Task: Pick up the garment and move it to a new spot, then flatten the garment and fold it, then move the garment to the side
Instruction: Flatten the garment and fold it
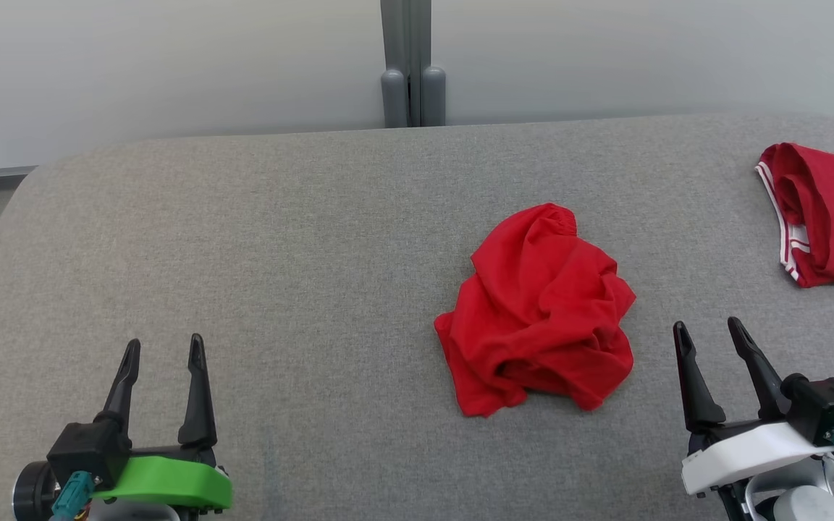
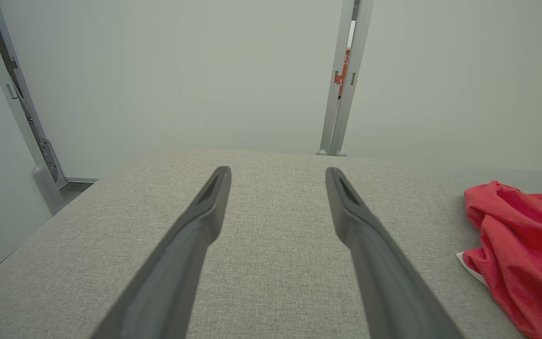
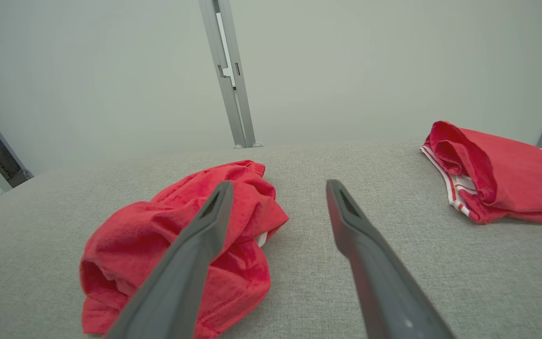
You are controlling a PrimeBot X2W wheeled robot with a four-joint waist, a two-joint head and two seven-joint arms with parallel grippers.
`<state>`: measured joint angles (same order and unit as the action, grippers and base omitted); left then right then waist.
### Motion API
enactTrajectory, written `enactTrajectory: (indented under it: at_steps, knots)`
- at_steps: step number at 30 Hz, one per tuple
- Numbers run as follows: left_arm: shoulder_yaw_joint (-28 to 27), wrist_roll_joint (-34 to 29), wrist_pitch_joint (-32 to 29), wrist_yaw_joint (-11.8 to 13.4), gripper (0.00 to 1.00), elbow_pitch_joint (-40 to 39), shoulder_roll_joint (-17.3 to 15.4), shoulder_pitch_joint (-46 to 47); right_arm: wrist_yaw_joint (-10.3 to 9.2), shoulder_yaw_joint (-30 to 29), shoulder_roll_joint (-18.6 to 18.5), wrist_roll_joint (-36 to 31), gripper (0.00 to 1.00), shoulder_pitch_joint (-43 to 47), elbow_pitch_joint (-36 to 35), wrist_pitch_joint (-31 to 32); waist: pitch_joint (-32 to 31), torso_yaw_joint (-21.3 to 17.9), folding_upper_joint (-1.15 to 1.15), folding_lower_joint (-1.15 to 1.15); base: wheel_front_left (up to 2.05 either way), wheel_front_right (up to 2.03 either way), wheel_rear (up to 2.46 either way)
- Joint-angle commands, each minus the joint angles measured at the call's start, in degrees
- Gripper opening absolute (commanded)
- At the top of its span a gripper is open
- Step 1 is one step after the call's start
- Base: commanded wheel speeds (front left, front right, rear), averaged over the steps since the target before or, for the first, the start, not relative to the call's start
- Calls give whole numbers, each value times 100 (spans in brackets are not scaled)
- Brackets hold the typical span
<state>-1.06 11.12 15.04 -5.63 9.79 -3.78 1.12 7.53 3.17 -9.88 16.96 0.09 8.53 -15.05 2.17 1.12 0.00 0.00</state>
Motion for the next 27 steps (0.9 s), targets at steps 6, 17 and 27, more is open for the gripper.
enactTrajectory:
  at_steps: [6, 17, 27]
  knots:
    - [-53, -55, 17, -43, 100, 46, 32, -11, -9, 5, -28, 28, 100, 19, 51, -16, -12, 3, 0, 0, 0, 0, 0]
    - [-108, -90, 17, -82, 100, 71, 63, -49, -9, 20, -29, 36, 100, 31, 109, -17, -47, -21, 0, 0, 0, 0, 0]
    - [-124, -105, 17, -111, 100, 102, 75, -83, -9, 19, -18, 39, 100, 60, 163, -17, -108, -15, 0, 0, 0, 0, 0]
